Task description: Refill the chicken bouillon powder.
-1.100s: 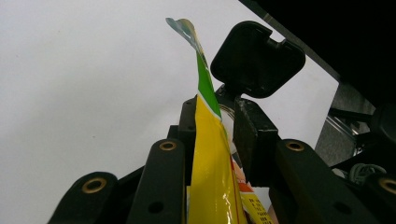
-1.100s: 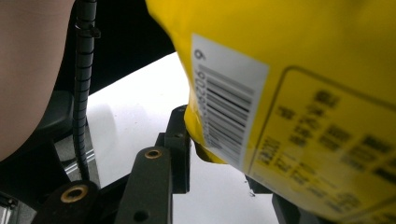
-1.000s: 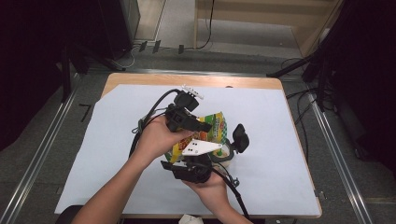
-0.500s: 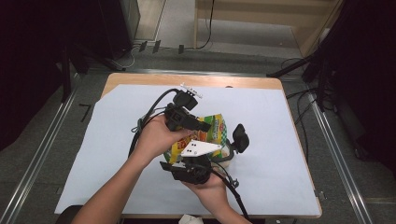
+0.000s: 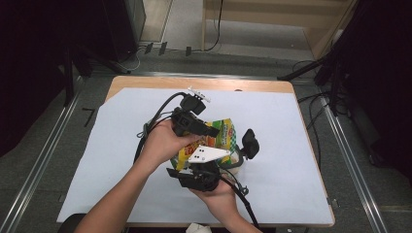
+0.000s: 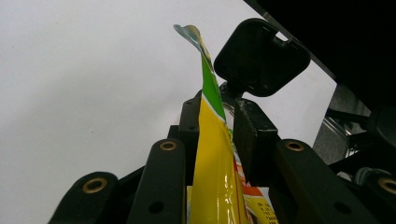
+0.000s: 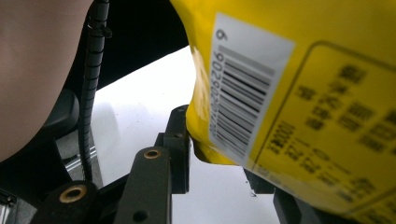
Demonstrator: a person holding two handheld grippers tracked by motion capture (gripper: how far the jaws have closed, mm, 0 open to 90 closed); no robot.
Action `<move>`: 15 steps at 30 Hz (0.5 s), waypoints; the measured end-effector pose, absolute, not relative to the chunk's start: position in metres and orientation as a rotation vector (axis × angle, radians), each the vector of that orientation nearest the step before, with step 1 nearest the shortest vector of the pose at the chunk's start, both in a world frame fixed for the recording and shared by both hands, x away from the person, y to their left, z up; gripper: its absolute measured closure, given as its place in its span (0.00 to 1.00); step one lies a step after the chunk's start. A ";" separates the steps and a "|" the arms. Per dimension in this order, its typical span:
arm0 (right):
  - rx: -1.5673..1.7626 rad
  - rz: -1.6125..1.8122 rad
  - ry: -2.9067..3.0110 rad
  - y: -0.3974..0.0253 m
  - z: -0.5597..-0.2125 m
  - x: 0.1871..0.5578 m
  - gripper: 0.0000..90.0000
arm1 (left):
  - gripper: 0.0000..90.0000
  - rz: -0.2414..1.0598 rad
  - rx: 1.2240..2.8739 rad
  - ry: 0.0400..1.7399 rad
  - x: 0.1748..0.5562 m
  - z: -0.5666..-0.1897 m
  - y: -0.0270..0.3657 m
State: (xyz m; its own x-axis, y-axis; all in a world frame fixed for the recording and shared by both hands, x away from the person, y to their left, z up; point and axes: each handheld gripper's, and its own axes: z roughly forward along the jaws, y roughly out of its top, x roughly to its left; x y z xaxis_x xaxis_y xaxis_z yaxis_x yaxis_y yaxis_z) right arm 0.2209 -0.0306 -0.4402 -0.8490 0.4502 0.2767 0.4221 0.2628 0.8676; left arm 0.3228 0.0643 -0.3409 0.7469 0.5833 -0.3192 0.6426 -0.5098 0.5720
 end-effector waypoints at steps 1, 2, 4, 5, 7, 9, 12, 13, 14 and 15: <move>0.855 1.687 2.475 -0.031 -0.440 0.221 0.75 | 0.82 -0.109 2.252 0.916 0.323 -0.341 0.064; 0.854 1.687 2.475 -0.031 -0.440 0.221 0.75 | 0.82 -0.108 2.253 0.915 0.323 -0.341 0.064; 0.854 1.687 2.475 -0.031 -0.440 0.221 0.75 | 0.82 -0.106 2.255 0.913 0.322 -0.340 0.064; 0.854 1.686 2.474 -0.031 -0.440 0.221 0.75 | 0.82 -0.106 2.253 0.912 0.322 -0.340 0.064; 0.854 1.686 2.475 -0.031 -0.440 0.221 0.75 | 0.82 -0.104 2.253 0.912 0.322 -0.340 0.064; 0.854 1.685 2.476 -0.031 -0.440 0.221 0.75 | 0.82 -0.104 2.254 0.911 0.322 -0.341 0.064; 0.854 1.685 2.476 -0.031 -0.440 0.221 0.75 | 0.82 -0.103 2.255 0.910 0.322 -0.341 0.064; 0.854 1.684 2.475 -0.031 -0.440 0.221 0.75 | 0.82 -0.103 2.254 0.910 0.322 -0.341 0.064; 0.854 1.684 2.475 -0.031 -0.440 0.221 0.75 | 0.82 -0.103 2.255 0.910 0.322 -0.341 0.064; 0.855 1.683 2.475 -0.031 -0.441 0.221 0.75 | 0.82 -0.103 2.257 0.908 0.322 -0.341 0.064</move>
State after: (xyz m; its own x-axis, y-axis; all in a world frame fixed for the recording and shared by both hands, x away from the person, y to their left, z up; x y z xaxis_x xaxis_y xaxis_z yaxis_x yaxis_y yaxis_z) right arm 0.2213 -0.0308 -0.4405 -0.8489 0.4518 0.2742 0.4211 0.2647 0.8676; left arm 0.3223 0.0639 -0.3408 0.7519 0.5812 -0.3113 0.6362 -0.5155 0.5740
